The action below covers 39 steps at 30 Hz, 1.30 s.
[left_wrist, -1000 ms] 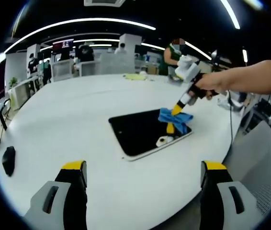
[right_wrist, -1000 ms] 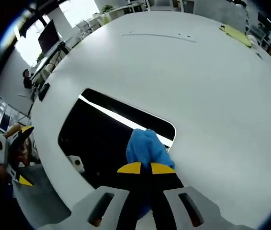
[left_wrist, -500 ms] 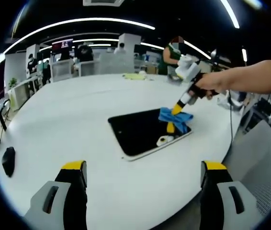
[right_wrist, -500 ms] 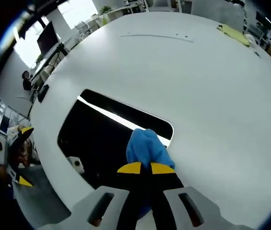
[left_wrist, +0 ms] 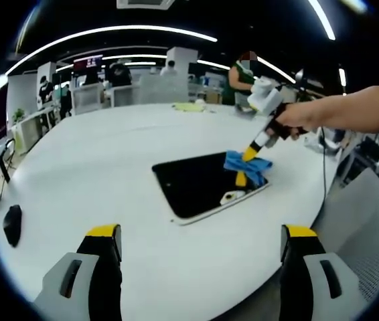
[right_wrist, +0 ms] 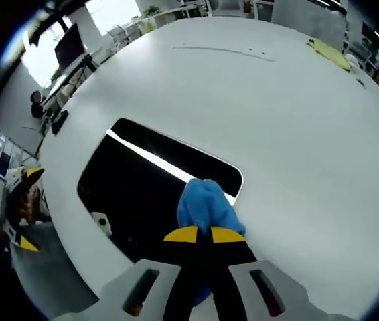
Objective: Wipe the mirror surface with the cleaning cloth until all visible marks leave the cleaned area.
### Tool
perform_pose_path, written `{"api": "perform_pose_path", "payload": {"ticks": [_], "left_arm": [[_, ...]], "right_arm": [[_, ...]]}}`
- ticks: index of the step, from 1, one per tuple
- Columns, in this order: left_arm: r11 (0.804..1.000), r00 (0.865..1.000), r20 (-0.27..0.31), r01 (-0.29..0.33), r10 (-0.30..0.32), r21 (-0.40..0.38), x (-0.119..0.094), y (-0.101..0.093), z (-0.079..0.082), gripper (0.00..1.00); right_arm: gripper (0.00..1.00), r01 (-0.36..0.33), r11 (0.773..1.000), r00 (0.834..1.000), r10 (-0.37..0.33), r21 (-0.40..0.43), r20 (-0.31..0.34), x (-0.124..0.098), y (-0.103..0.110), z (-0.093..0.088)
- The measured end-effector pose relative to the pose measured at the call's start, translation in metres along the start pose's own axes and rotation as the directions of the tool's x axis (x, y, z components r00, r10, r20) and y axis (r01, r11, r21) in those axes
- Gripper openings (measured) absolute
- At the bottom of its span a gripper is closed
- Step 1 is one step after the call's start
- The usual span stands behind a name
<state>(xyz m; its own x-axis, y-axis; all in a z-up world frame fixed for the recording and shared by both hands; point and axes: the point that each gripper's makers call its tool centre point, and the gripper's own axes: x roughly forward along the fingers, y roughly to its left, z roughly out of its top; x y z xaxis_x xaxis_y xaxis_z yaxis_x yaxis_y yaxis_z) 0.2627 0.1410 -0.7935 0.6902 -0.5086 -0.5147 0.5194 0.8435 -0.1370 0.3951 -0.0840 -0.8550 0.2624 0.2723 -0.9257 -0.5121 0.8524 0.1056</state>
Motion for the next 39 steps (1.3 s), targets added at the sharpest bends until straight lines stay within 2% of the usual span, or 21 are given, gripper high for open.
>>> {"api": "perform_pose_path", "payload": {"ticks": [14, 39], "left_arm": [[1.000, 1.000, -0.001, 0.003, -0.003, 0.001, 0.001, -0.001, 0.000, 0.99], [1.000, 1.000, -0.006, 0.007, -0.006, 0.010, 0.001, -0.002, -0.002, 0.99]], "right_arm": [[0.00, 0.020, 0.998, 1.000, -0.020, -0.055, -0.006, -0.003, 0.009, -0.011], [0.00, -0.006, 0.999, 1.000, 0.006, -0.052, 0.011, -0.013, 0.027, -0.034]]}}
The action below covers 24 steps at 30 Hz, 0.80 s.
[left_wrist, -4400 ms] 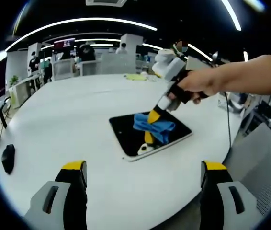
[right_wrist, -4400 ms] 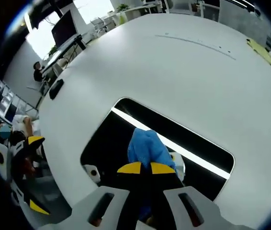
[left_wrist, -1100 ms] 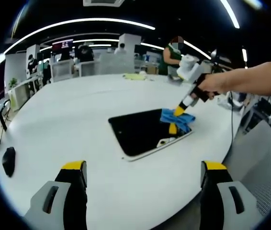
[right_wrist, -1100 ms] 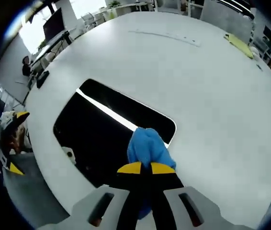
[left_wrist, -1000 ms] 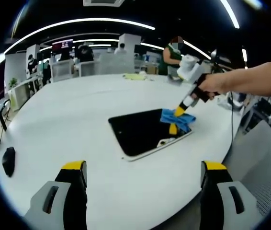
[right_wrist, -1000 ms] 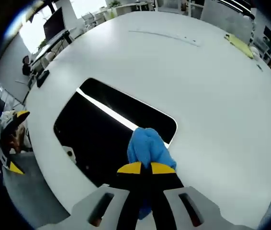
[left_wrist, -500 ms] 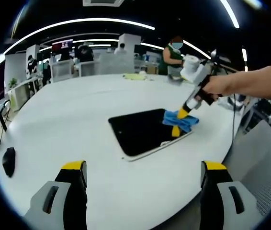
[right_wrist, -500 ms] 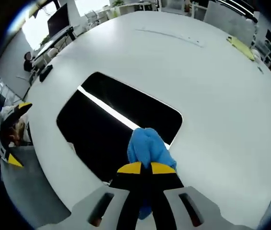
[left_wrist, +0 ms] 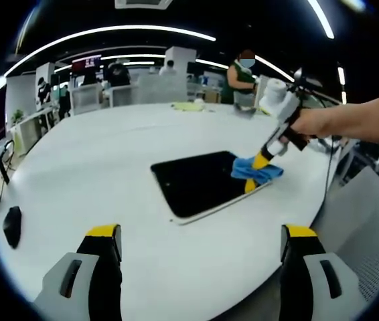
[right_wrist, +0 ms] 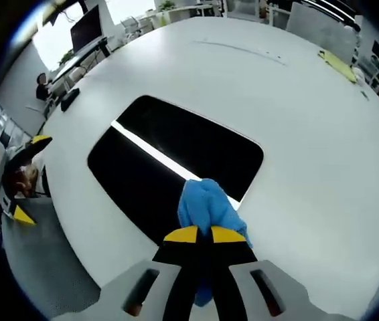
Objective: Wipe the mirror surface with the cleaning cloth until all visible marks leave the cleaned area.
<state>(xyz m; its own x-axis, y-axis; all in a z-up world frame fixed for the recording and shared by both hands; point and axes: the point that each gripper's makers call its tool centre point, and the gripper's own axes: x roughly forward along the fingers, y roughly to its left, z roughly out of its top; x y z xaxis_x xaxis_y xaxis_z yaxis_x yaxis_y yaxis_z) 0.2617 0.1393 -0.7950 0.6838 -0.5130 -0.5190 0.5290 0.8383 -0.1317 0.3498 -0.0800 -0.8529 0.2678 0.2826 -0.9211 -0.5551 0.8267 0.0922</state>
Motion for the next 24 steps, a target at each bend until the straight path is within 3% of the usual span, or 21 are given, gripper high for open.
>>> {"api": "perform_pose_path", "payload": {"ticks": [24], "left_arm": [[1.000, 1.000, -0.002, 0.003, -0.003, 0.010, 0.0001, -0.0013, 0.0006, 0.99]], "right_arm": [[0.00, -0.030, 0.999, 1.000, 0.030, 0.017, -0.003, -0.0003, 0.0094, -0.0054]]}}
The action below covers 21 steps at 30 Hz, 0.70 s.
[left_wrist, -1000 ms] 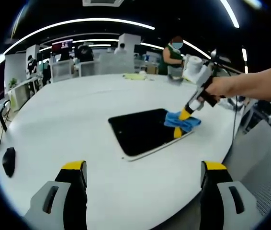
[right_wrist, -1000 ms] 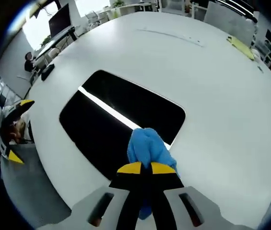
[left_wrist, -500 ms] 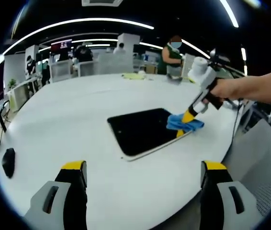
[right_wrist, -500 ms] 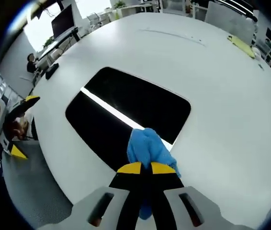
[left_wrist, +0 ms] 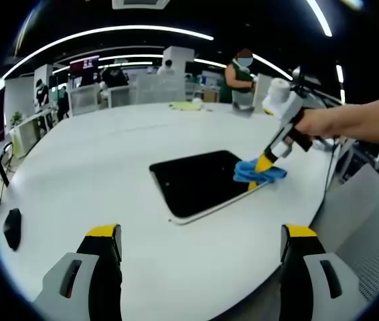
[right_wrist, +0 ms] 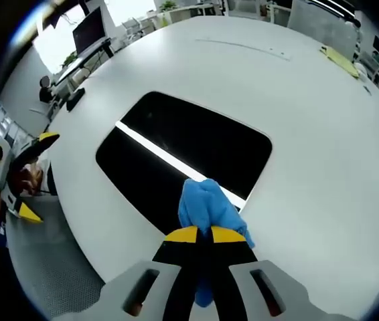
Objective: Wipe the mirror surface with the cleaning cloth until all visible marks leave the cleaned area.
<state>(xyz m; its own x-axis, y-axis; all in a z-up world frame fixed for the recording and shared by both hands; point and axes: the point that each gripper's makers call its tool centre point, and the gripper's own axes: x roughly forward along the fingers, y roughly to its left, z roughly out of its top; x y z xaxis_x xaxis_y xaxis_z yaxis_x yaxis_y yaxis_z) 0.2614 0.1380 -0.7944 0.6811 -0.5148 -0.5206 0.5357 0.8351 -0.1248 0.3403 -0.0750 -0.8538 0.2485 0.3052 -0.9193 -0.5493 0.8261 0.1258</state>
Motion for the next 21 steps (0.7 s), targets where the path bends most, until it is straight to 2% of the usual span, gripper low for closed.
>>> {"api": "perform_pose_path", "payload": {"ticks": [21], "left_arm": [[1.000, 1.000, -0.001, 0.024, -0.024, 0.006, 0.002, -0.005, 0.000, 0.99]], "right_arm": [[0.00, -0.002, 1.000, 1.000, 0.002, -0.014, 0.007, 0.003, 0.014, 0.002]]}}
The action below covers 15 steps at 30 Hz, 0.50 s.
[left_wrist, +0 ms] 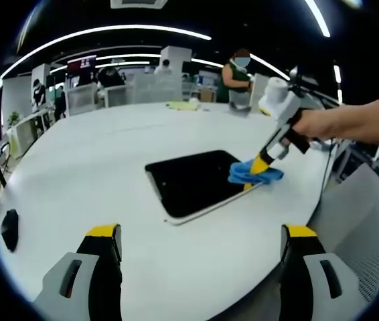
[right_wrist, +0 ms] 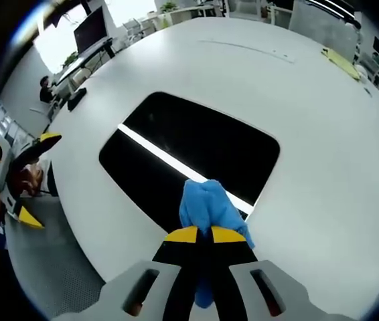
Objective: Wipe the mirror surface with the cleaning cloth until all visible marks leave the cleaned area.
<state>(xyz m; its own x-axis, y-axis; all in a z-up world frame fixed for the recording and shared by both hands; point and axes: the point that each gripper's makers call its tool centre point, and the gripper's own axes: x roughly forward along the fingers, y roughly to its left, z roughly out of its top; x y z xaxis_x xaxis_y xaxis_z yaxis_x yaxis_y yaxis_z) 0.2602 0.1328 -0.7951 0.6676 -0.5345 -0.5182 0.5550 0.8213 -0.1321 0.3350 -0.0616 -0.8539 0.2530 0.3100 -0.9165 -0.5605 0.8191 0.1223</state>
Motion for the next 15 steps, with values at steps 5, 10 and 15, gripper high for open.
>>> {"api": "perform_pose_path", "payload": {"ticks": [5, 10, 15], "left_arm": [[1.000, 1.000, 0.001, 0.001, -0.001, 0.001, 0.000, 0.000, 0.000, 0.99], [1.000, 1.000, 0.001, 0.003, -0.003, 0.002, 0.000, -0.001, 0.000, 0.99], [1.000, 1.000, 0.003, 0.003, -0.003, -0.001, 0.000, -0.001, 0.001, 0.99]], "right_arm": [[0.00, -0.007, 1.000, 1.000, 0.007, -0.004, -0.002, 0.003, 0.007, 0.003], [0.00, -0.010, 1.000, 1.000, 0.010, -0.010, -0.005, 0.004, 0.010, 0.006], [0.00, -0.013, 1.000, 1.000, 0.013, -0.004, -0.005, 0.005, 0.013, 0.007]]}}
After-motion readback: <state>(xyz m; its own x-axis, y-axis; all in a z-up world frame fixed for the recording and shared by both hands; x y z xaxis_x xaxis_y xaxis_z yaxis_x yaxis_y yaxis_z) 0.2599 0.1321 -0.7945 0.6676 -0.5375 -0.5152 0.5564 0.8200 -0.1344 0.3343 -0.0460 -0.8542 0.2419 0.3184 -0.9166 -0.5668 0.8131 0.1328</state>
